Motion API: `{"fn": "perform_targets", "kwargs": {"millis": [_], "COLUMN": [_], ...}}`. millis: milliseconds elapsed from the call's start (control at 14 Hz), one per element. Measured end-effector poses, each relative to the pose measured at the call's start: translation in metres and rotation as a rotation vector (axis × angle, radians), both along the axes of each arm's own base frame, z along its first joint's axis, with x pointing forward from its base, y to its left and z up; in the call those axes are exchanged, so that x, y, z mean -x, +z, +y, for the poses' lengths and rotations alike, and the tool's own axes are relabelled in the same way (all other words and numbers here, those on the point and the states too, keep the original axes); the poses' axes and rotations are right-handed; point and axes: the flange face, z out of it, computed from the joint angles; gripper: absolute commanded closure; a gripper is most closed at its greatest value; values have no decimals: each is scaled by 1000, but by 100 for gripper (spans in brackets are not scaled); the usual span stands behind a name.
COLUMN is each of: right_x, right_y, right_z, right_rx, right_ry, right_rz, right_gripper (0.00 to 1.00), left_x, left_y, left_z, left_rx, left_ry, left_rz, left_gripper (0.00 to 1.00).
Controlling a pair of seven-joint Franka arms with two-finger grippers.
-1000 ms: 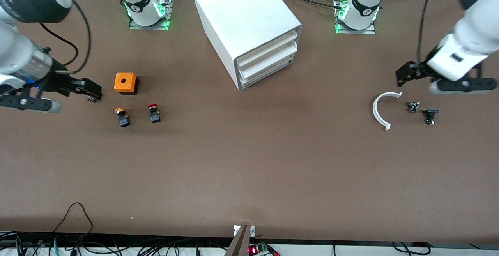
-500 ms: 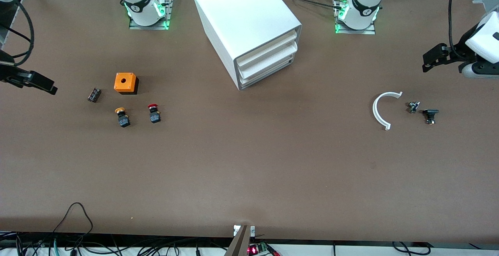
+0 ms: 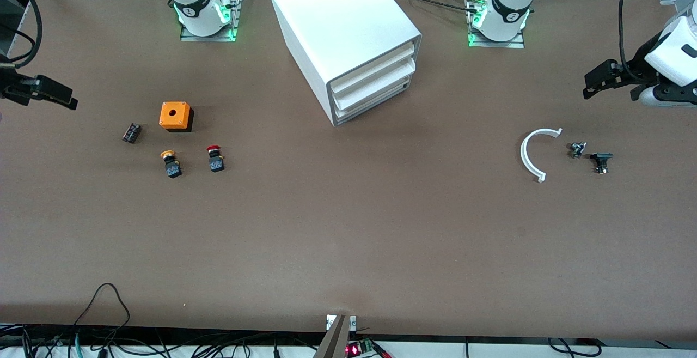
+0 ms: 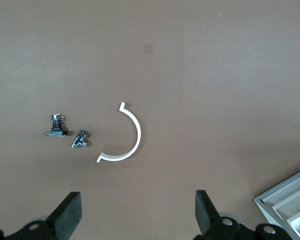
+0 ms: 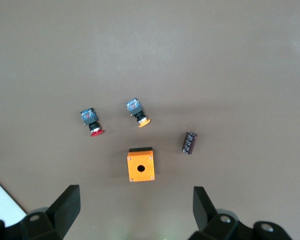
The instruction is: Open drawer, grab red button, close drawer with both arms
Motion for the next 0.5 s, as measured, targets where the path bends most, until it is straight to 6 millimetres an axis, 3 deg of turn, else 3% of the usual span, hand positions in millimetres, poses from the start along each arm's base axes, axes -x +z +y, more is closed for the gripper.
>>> {"fn": "perform_targets", "kwargs": {"millis": [214, 500], "right_x": [11, 39], "right_y": [14, 18], "right_z": [0, -2], "right_rx": [-5, -18], "right_ry": [9, 12], "right_rz": [-31, -59], "right_gripper": [0, 0], "left_x": [0, 0], "left_y": [1, 2], "left_z": [0, 0], "left_rx": [0, 0], "left_ry": [0, 0], "left_rz": [-1, -5], "left_gripper": [0, 0]}}
